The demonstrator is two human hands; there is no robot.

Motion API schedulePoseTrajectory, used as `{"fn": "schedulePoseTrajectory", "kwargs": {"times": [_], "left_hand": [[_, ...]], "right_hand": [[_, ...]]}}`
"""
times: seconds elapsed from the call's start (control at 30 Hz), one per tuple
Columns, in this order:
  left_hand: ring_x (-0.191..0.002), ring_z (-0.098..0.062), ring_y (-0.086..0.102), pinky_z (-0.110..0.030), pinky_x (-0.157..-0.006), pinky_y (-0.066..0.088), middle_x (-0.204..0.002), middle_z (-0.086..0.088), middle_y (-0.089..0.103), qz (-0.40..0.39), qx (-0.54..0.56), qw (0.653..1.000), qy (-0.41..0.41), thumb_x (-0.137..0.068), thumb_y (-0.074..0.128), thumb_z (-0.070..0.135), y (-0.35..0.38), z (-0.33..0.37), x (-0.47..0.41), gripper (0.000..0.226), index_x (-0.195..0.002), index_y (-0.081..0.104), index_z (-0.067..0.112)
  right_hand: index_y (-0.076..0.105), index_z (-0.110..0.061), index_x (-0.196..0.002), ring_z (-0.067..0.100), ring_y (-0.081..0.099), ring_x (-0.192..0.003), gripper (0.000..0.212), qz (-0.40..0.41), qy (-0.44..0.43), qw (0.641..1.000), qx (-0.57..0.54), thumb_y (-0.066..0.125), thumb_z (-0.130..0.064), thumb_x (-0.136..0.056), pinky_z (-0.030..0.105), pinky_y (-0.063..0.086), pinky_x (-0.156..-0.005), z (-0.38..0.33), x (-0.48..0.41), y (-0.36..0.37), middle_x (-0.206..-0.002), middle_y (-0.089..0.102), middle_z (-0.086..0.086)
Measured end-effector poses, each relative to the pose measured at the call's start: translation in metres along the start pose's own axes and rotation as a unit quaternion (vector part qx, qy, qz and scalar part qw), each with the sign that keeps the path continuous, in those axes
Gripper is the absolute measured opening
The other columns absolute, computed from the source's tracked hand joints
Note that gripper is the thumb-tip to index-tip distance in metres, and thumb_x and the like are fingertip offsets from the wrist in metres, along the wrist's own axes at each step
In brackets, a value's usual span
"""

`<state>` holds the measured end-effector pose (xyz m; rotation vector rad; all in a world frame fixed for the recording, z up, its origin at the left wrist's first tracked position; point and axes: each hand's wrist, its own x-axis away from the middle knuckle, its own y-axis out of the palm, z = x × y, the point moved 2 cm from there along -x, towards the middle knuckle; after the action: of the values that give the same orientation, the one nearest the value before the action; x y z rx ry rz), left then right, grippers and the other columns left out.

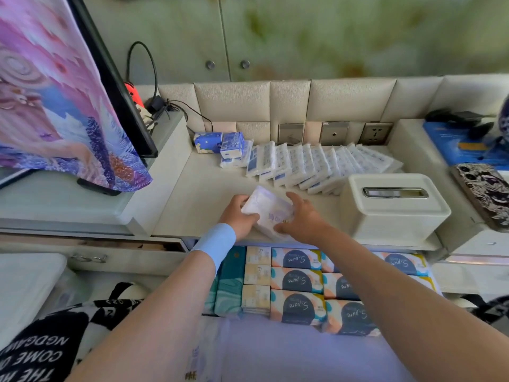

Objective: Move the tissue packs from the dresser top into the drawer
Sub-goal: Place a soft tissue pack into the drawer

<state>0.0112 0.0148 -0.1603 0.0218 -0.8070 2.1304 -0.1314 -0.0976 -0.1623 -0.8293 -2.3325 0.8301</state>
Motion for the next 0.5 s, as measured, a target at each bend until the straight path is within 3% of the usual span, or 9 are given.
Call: {"fn": "schedulePoseTrajectory", "kwargs": {"times": [0.1, 0.2, 0.27, 0.33, 0.5], "left_hand": [[-0.101, -0.024, 0.058, -0.033, -0.083, 0.05, -0.124, 0.0, 0.057, -0.002, 0.045, 0.999, 0.028, -0.089, 0.058, 0.01, -0.008, 0.001, 0.016, 0.044, -0.13, 0.051, 0.025], [-0.101, -0.022, 0.06, -0.034, -0.085, 0.053, -0.119, 0.0, 0.062, -0.047, 0.056, 0.996, 0.042, -0.09, 0.057, 0.007, -0.015, -0.005, 0.031, 0.038, -0.119, 0.059, 0.032], [-0.104, -0.02, 0.06, -0.03, -0.086, 0.051, -0.118, 0.0, 0.063, -0.07, 0.039, 0.995, 0.052, -0.091, 0.058, 0.007, -0.022, -0.01, 0.044, 0.037, -0.117, 0.06, 0.033], [-0.106, -0.021, 0.061, -0.031, -0.091, 0.05, -0.119, -0.003, 0.063, -0.075, 0.026, 0.996, 0.05, -0.091, 0.061, 0.01, -0.031, -0.019, 0.054, 0.037, -0.12, 0.057, 0.032], [-0.109, -0.021, 0.06, -0.037, -0.097, 0.048, -0.124, -0.002, 0.061, -0.093, -0.096, 0.991, 0.01, -0.089, 0.063, 0.03, -0.05, -0.051, 0.081, 0.042, -0.129, 0.049, 0.035]], "right_hand": [[0.034, -0.024, -0.148, 0.027, 0.051, -0.12, 0.098, -0.044, 0.009, 0.995, 0.089, 0.079, -0.06, -0.069, 0.038, 0.046, -0.096, -0.002, 0.018, 0.008, -0.137, 0.045, 0.008], [0.063, -0.023, -0.108, 0.022, 0.061, -0.095, 0.073, -0.062, 0.001, 0.992, 0.112, 0.062, -0.081, -0.064, 0.039, 0.053, -0.083, -0.002, 0.037, 0.024, -0.104, 0.065, 0.0], [0.066, -0.023, -0.096, 0.019, 0.065, -0.085, 0.042, -0.091, 0.004, 0.996, -0.02, 0.066, -0.061, -0.08, 0.036, 0.057, -0.077, -0.005, 0.049, 0.036, -0.096, 0.07, 0.0], [0.063, -0.022, -0.101, 0.017, 0.066, -0.077, 0.02, -0.13, 0.019, 0.982, -0.136, 0.069, -0.037, -0.089, 0.032, 0.055, -0.065, -0.009, 0.063, 0.047, -0.098, 0.07, 0.002], [0.065, -0.017, -0.111, 0.017, 0.066, -0.07, 0.024, -0.225, 0.039, 0.954, -0.195, 0.07, -0.029, -0.091, 0.033, 0.055, -0.067, -0.018, 0.095, 0.074, -0.095, 0.074, 0.004]]}}
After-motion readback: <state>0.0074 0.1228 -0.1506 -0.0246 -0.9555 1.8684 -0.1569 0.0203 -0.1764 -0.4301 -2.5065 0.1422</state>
